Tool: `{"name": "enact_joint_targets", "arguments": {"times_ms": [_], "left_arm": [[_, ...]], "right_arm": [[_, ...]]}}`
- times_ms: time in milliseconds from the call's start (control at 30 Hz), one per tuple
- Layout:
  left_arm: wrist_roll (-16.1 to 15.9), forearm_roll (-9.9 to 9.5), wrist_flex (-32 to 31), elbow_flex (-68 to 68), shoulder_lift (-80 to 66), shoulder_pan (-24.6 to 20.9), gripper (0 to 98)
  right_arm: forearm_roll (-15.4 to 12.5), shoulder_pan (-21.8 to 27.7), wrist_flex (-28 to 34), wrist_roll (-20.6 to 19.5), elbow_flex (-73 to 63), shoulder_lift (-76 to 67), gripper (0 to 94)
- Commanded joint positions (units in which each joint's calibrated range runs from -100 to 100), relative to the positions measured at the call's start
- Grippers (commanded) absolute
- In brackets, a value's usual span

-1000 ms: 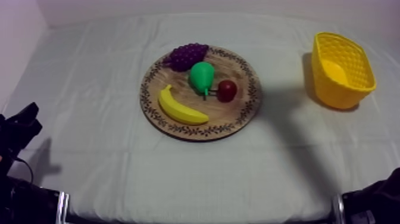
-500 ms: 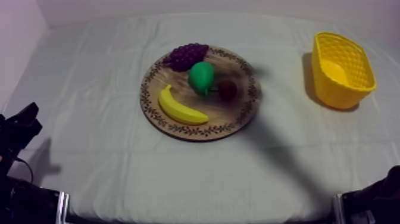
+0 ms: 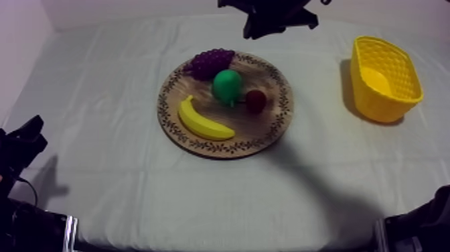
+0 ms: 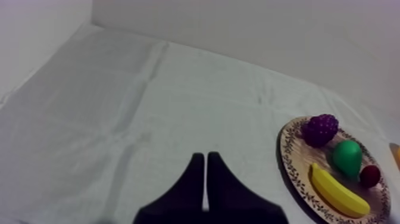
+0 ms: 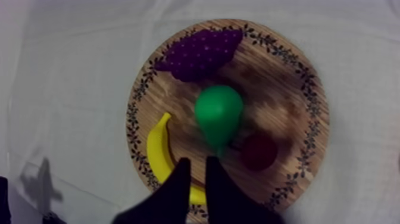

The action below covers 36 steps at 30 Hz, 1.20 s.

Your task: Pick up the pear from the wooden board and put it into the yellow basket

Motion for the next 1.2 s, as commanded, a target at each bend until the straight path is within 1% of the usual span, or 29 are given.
{"name": "enact_joint_targets", "arguments": {"times_ms": [0, 67, 133, 200, 300, 400, 633, 900, 1167], "left_arm": [[0.01, -0.02, -0.01, 0.03, 0.00, -0.01, 0.1], [0.01, -0.02, -0.01, 0.03, 0.00, -0.01, 0.1], [0.01, -0.02, -0.01, 0.03, 0.00, -0.01, 0.1], [0.01, -0.02, -0.01, 0.03, 0.00, -0.01, 0.1], [0.01, -0.02, -0.01, 0.03, 0.00, -0.01, 0.1], [0.01, -0.02, -0.01, 0.03, 0.00, -0.01, 0.1], [0.01, -0.02, -0.01, 0.03, 0.00, -0.01, 0.1], [0.01, -0.02, -0.01, 0.03, 0.00, -0.01, 0.1], [0.01, -0.02, -0.01, 0.03, 0.00, -0.01, 0.1]], "right_arm": [[0.17, -0.15, -0.18, -0.98, 0.48, 0.42, 37.7], [-0.04, -0.24, -0.63, -1.60, 0.88, 0.95, 54.9], [-0.56, -0.07, -0.83, -1.81, 0.81, 1.69, 66.8], [-0.91, 0.17, -0.95, -1.92, 0.36, 2.66, 74.6], [-1.22, 0.44, -1.03, -1.91, -0.78, 4.66, 80.9], [-1.62, 0.60, -1.10, -1.58, -2.18, 7.38, 83.2], [-2.98, 1.27, -1.51, -0.44, -6.38, 15.31, 83.4], [-4.17, 0.91, -1.48, 0.33, -10.66, 24.76, 86.4], [-4.40, 0.52, -1.39, 0.14, -14.44, 30.23, 85.1]]}}
